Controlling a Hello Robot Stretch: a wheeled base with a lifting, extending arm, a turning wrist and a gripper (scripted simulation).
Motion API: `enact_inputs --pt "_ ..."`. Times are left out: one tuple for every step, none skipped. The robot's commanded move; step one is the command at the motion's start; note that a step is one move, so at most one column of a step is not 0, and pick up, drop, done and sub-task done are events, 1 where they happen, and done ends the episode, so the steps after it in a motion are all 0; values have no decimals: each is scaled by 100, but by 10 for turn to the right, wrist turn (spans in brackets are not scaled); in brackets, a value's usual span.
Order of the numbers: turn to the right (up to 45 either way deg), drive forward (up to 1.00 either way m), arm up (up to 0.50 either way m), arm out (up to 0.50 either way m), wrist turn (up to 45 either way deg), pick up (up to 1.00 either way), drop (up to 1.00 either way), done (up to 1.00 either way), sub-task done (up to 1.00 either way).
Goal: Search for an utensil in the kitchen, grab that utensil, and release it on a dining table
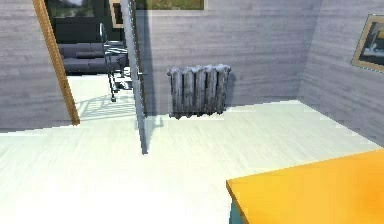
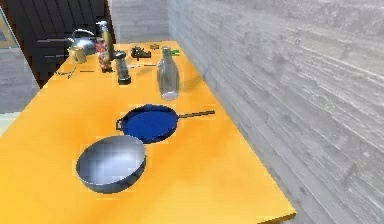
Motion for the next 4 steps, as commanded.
enact_inputs --pt "0 0 38 0 0 0 0 0 0" --pt "0 0 0 28 0 0 0 0 0" --pt "0 0 0 0 450 0 0 0 0" --pt "0 0 0 0 450 0 0 0 0"
